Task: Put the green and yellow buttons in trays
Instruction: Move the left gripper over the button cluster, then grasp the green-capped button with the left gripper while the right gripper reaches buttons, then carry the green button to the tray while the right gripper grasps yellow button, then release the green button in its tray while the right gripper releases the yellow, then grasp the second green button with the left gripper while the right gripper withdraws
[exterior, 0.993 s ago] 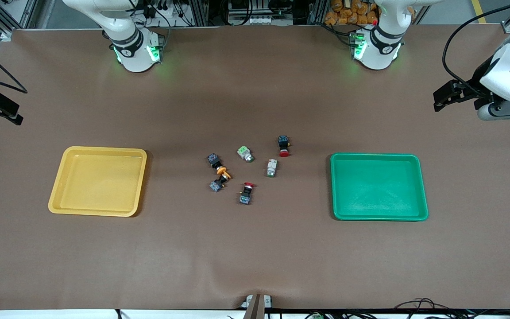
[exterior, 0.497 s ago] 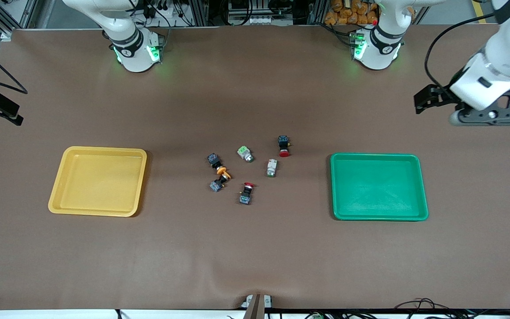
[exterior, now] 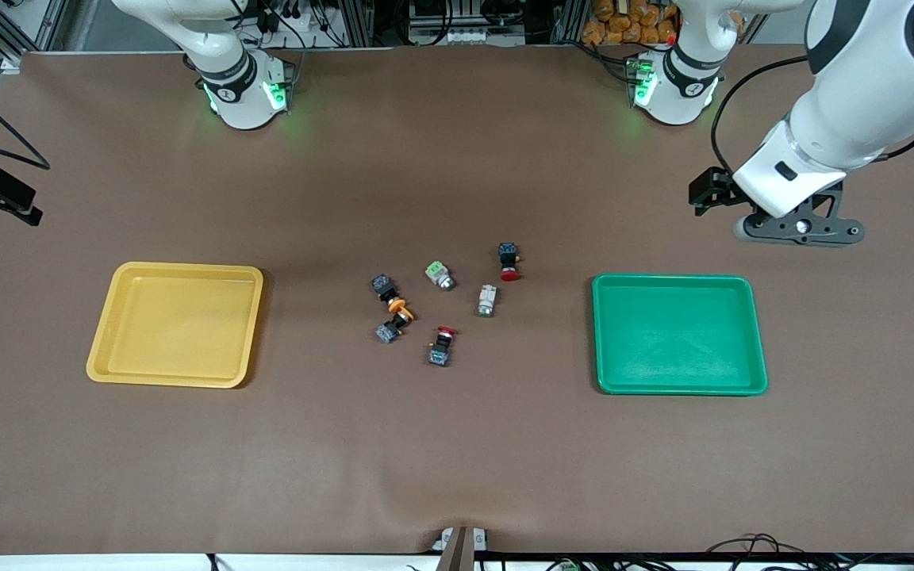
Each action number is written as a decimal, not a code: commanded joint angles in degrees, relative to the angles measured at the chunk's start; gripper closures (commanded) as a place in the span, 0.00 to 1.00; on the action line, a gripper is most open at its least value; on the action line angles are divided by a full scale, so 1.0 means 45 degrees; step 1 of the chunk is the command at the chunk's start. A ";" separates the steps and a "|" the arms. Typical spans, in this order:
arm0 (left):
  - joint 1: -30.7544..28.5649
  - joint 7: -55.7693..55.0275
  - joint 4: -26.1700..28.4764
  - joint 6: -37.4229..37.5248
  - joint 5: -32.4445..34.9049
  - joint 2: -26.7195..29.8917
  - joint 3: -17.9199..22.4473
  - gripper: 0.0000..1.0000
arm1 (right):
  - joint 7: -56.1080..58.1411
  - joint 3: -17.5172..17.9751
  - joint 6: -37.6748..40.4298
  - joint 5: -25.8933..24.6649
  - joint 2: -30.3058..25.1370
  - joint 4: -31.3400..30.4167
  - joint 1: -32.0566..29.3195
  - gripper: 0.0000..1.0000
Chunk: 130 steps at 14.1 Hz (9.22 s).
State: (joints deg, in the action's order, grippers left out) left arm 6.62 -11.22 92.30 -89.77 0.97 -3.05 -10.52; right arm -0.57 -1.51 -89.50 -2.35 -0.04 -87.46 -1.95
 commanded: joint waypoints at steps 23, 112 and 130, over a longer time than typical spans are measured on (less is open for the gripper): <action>0.5970 -0.4517 -0.0903 -0.7001 -0.0002 -0.7329 0.0071 0.00 | -0.0127 0.0258 -0.0170 -0.0553 0.2976 0.0196 0.0217 0.00; 0.6435 -1.7403 -0.2034 -0.8643 0.1893 -0.9262 -0.1357 0.00 | 0.0947 -0.2671 -0.4994 0.2318 0.9852 0.0372 0.0549 0.00; 0.7280 -1.8601 -0.2055 -1.0071 0.1893 -1.0475 -0.0964 0.61 | -0.6432 -0.2437 -0.2455 0.3605 0.9012 0.0724 0.3926 0.00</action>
State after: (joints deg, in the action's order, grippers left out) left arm 38.99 -93.62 84.35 -134.79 8.66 -49.48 -15.14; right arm -26.16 -12.29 -101.45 11.62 41.79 -83.57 14.28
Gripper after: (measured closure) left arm 0.357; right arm 0.000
